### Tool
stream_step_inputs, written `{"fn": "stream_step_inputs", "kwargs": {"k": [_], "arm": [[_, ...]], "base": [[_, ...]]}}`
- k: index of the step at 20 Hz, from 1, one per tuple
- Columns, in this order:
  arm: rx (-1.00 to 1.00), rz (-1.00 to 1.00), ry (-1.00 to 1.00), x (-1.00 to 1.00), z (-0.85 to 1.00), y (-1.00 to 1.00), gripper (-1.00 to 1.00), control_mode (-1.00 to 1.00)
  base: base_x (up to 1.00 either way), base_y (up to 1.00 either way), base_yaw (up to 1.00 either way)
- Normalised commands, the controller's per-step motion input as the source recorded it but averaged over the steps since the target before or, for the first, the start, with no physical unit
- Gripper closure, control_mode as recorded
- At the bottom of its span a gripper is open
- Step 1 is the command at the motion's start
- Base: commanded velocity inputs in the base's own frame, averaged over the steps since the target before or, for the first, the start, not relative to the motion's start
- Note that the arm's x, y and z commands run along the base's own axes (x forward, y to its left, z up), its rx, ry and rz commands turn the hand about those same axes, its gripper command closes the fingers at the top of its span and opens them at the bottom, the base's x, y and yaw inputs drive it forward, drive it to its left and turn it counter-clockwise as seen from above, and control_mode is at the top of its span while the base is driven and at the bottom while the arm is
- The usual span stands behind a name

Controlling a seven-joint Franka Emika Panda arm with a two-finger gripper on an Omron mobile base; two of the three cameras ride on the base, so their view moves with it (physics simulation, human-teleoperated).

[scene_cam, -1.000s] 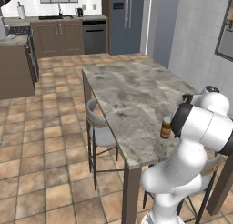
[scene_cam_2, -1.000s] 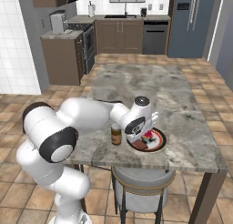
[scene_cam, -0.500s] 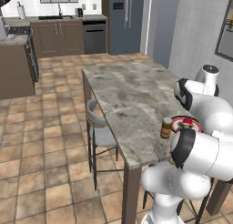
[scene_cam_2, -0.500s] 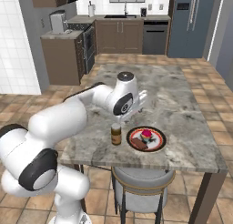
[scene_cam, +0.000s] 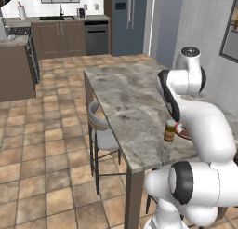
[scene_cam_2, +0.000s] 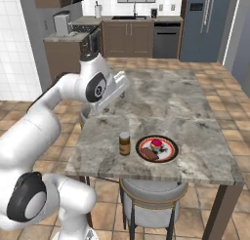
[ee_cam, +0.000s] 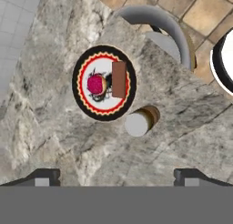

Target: Take the cinnamon bottle from the cabinet and place it on the dining table, next to the plate with the cupcake. Then take the chocolate from the dining counter and place it on the cupcake plate.

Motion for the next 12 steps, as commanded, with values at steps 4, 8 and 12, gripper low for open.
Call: {"fn": "stream_step_inputs", "kwargs": {"k": [4, 8, 12], "arm": [[-0.1, 0.06, 0.0, -0.04, 0.44, 1.0, -1.0, -1.0], [-0.16, 0.12, 0.0, 0.0, 0.09, 1.0, -1.0, -1.0], [-0.14, 0.14, 0.0, -0.13, 0.0, 0.98, -1.0, -1.0]], "base": [[0.0, 0.0, 0.0], [0.0, 0.0, 0.0], [0.0, 0.0, 0.0]]}}
